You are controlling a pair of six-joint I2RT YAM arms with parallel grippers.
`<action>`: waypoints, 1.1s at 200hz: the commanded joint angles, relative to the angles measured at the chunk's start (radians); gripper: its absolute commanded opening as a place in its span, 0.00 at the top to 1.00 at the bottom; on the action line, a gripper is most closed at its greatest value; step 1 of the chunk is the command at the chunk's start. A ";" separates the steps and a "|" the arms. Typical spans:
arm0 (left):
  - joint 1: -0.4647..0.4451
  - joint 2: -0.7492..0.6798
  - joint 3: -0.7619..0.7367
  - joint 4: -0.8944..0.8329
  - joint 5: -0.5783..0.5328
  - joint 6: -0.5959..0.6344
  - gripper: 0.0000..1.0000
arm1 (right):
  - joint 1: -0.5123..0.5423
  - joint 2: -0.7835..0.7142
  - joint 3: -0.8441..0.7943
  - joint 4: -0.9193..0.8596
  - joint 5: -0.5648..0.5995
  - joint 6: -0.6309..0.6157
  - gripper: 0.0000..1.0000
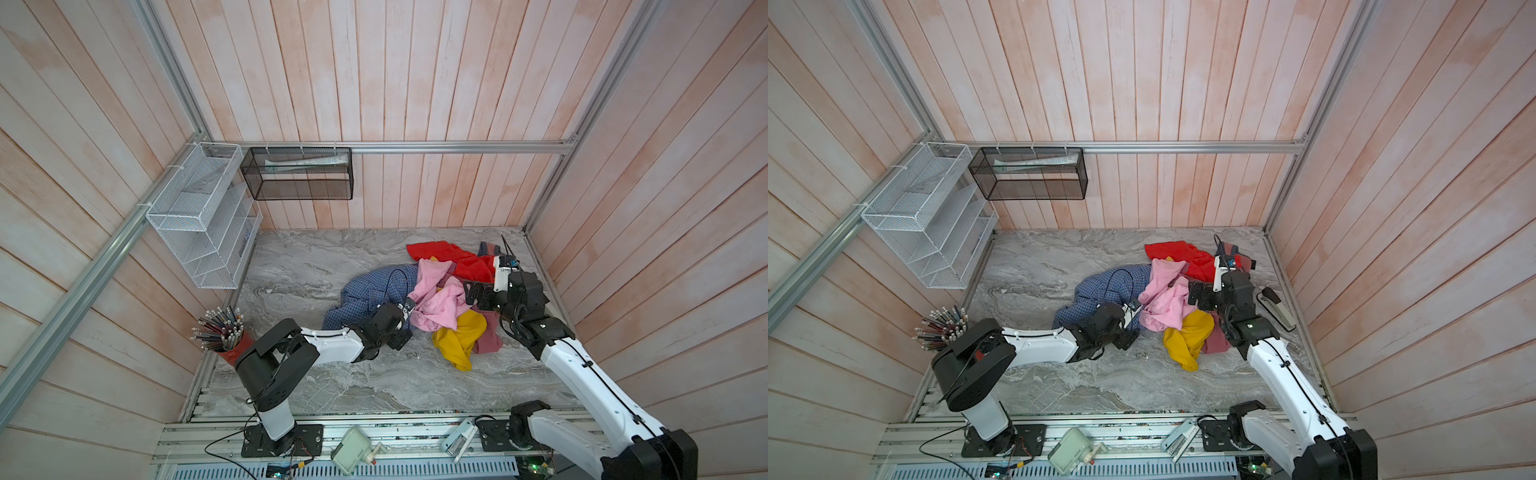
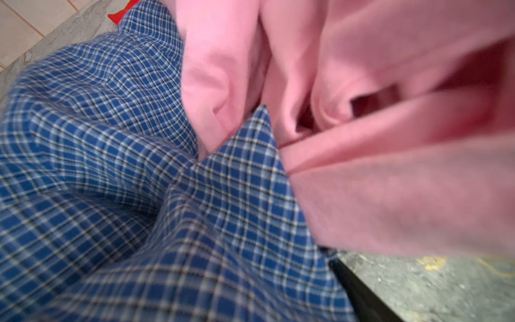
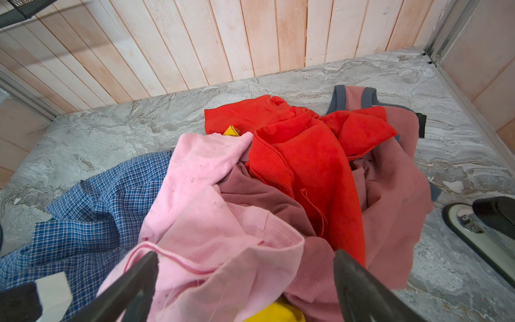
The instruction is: Pick out a specific cloth from the pile
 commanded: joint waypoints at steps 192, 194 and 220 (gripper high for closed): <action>-0.001 -0.284 -0.073 -0.083 -0.083 -0.088 1.00 | 0.046 -0.024 -0.051 0.083 -0.084 -0.002 0.02; 0.000 -0.287 -0.076 -0.085 -0.085 -0.088 1.00 | 0.045 -0.024 -0.051 0.084 -0.082 -0.002 0.02; 0.009 -0.284 -0.092 -0.110 -0.105 -0.090 1.00 | 0.045 -0.021 -0.050 0.086 -0.071 -0.012 0.02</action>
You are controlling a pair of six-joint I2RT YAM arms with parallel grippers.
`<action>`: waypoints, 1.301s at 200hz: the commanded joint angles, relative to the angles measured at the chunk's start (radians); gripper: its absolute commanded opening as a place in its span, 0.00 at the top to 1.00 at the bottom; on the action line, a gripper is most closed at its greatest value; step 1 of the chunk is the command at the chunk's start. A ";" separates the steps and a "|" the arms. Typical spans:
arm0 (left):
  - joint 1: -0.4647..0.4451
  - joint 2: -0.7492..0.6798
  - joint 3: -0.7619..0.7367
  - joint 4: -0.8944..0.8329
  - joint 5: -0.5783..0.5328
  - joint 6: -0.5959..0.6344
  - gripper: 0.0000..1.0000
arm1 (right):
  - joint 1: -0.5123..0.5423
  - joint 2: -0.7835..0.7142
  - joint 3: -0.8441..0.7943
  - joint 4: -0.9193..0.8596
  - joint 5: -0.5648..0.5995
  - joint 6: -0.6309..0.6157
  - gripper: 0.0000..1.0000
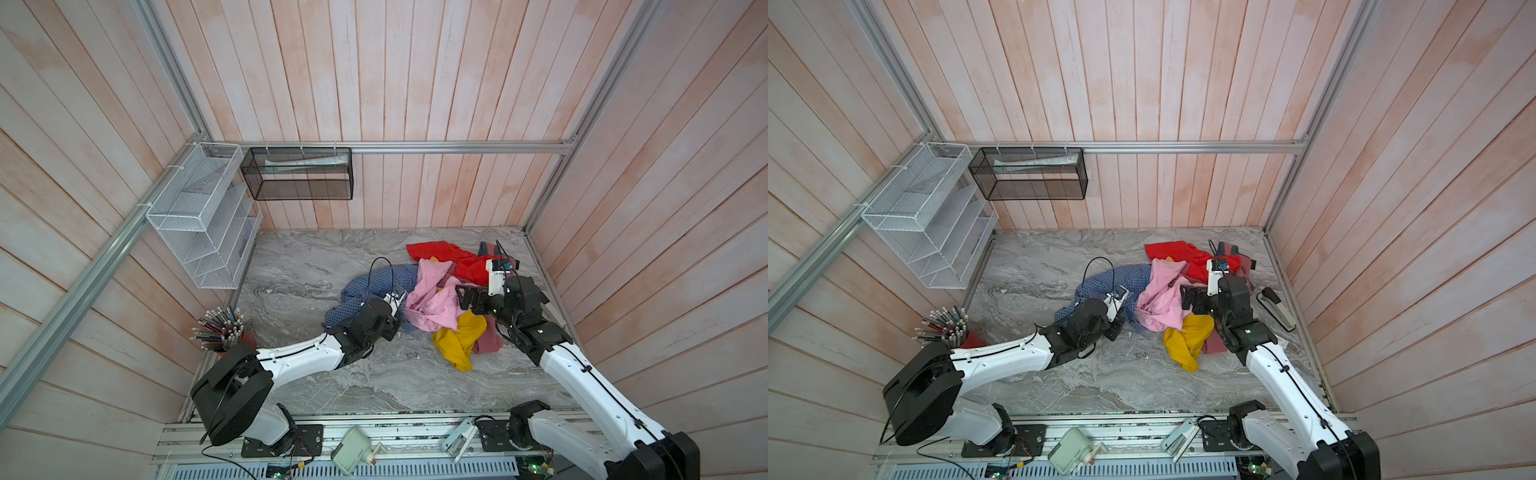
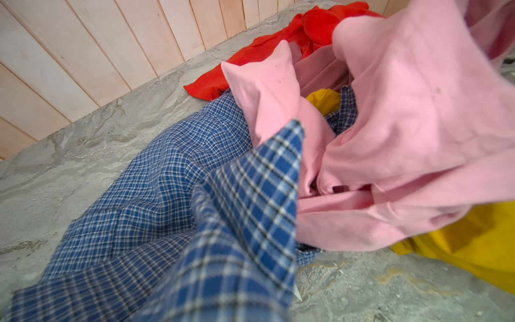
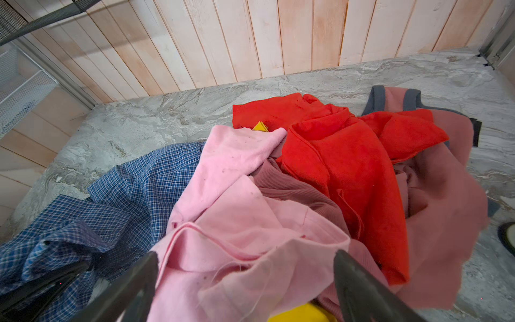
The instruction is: Pick out a specific cloth from the pile
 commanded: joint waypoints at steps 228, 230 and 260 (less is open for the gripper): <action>0.072 0.568 0.332 -0.328 0.005 0.072 1.00 | 0.001 -0.001 0.011 -0.048 0.048 -0.048 0.02; 0.072 0.561 0.325 -0.324 0.005 0.070 1.00 | 0.001 0.000 0.011 -0.046 0.049 -0.047 0.02; 0.066 0.440 0.262 -0.302 -0.014 0.066 1.00 | 0.003 0.017 0.011 -0.026 0.044 -0.043 0.02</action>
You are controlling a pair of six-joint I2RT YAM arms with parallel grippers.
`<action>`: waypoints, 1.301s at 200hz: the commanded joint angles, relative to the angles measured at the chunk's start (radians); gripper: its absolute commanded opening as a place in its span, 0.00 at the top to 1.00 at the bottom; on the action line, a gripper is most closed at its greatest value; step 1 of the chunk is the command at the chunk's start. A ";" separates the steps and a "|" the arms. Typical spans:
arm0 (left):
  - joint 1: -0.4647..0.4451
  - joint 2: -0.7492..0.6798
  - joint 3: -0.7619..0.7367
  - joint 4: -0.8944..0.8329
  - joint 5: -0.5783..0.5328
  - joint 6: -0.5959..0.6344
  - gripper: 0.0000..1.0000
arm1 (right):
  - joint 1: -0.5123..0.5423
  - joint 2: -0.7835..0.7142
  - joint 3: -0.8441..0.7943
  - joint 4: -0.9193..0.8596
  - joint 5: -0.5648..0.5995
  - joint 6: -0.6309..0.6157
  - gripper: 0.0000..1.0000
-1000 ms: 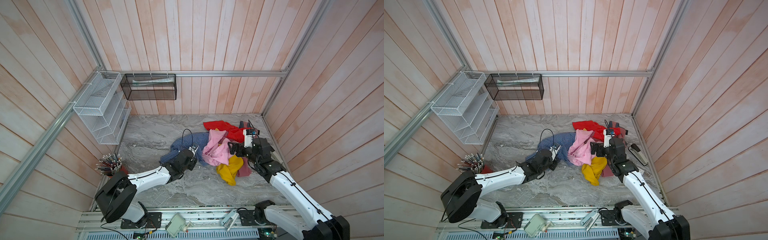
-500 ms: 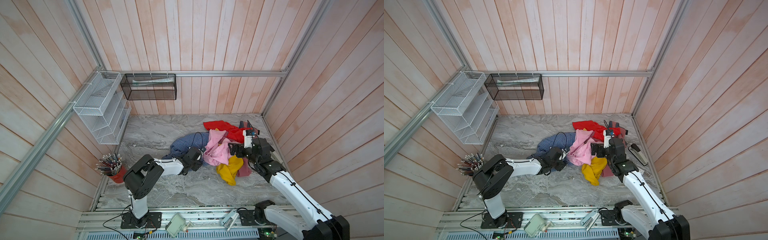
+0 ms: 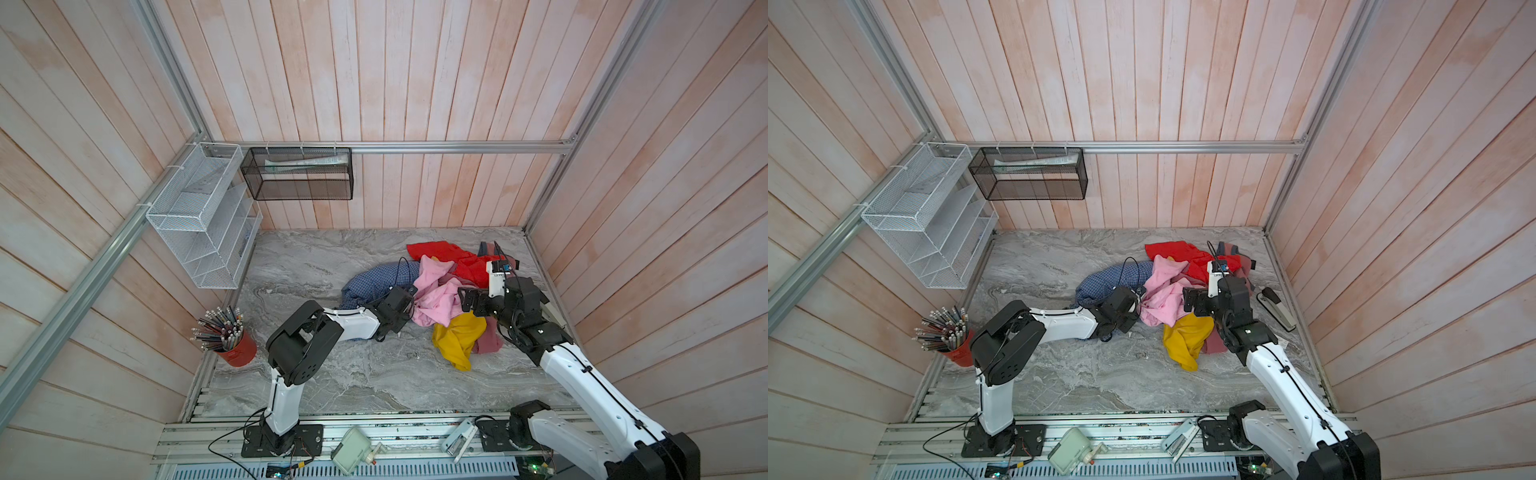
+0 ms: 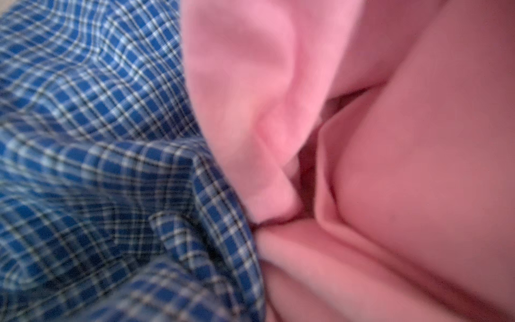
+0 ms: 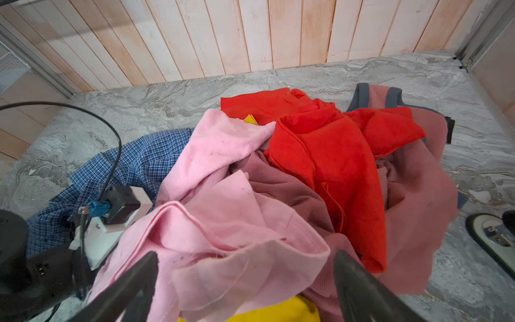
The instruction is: Pick out a specific cloth from the pile
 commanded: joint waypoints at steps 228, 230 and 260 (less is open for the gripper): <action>0.024 -0.076 -0.066 -0.219 -0.043 -0.105 0.56 | 0.039 0.154 -0.021 0.048 -0.062 0.024 0.02; 0.024 -0.065 -0.057 -0.231 -0.042 -0.107 0.58 | 0.039 0.154 -0.019 0.046 -0.060 0.023 0.02; 0.024 0.010 0.002 -0.312 -0.036 -0.135 0.99 | 0.039 0.176 -0.008 0.043 -0.054 0.025 0.02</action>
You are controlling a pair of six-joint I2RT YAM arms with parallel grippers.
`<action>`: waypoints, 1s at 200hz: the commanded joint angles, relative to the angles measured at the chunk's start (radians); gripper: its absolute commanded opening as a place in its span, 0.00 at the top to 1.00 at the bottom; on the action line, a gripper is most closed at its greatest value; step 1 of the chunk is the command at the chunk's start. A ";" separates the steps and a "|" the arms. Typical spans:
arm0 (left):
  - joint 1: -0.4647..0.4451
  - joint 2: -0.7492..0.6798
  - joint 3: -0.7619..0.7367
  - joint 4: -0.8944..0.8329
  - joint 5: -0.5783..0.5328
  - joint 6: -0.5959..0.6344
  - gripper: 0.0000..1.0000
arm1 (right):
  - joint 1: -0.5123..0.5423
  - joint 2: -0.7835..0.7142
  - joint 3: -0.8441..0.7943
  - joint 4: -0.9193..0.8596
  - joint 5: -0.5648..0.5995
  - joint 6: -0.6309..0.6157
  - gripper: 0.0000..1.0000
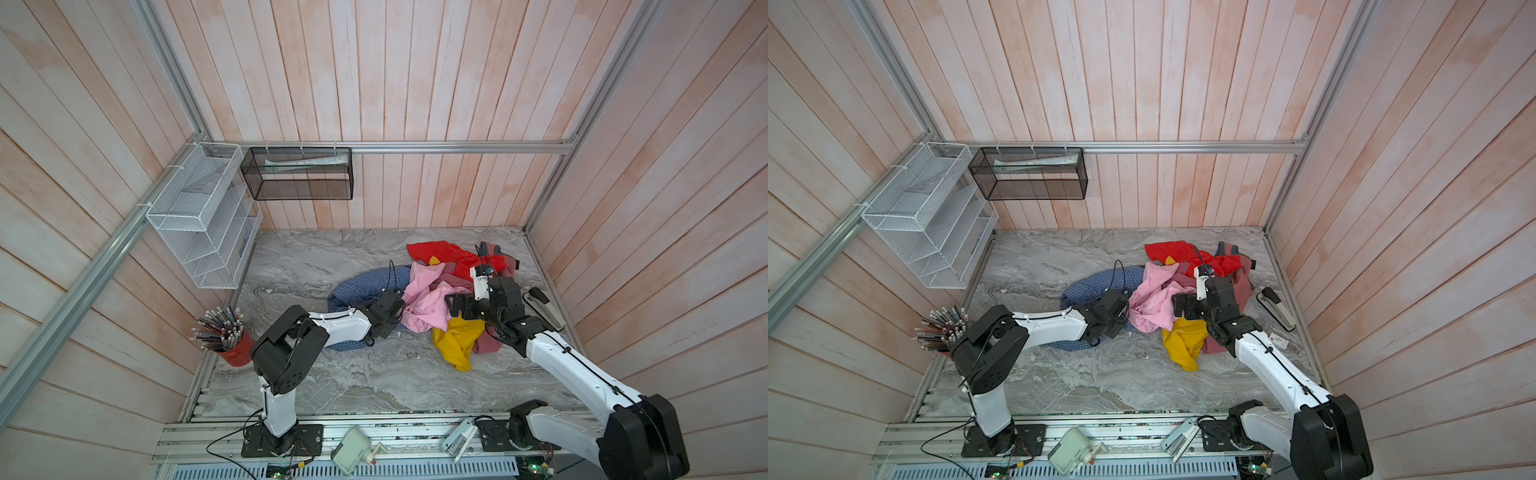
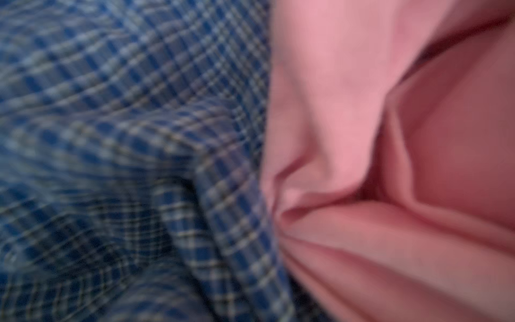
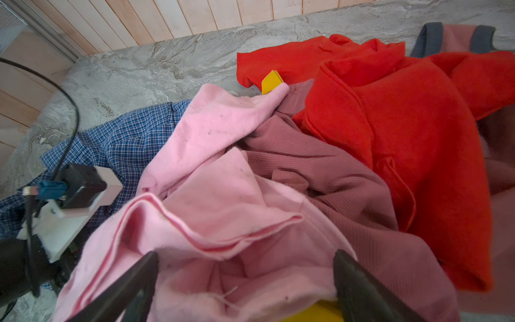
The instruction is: Pick out a specific cloth from the pile
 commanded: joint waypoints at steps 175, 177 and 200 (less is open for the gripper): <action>0.072 -0.391 -0.027 -0.095 -0.210 0.199 1.00 | -0.087 0.111 -0.022 -0.086 0.073 0.004 0.55; 0.072 -0.397 -0.028 -0.090 -0.207 0.205 1.00 | -0.088 0.110 -0.023 -0.084 0.070 0.005 0.55; 0.071 -0.479 -0.048 -0.037 -0.215 0.267 1.00 | -0.097 0.101 -0.031 -0.074 0.065 0.017 0.63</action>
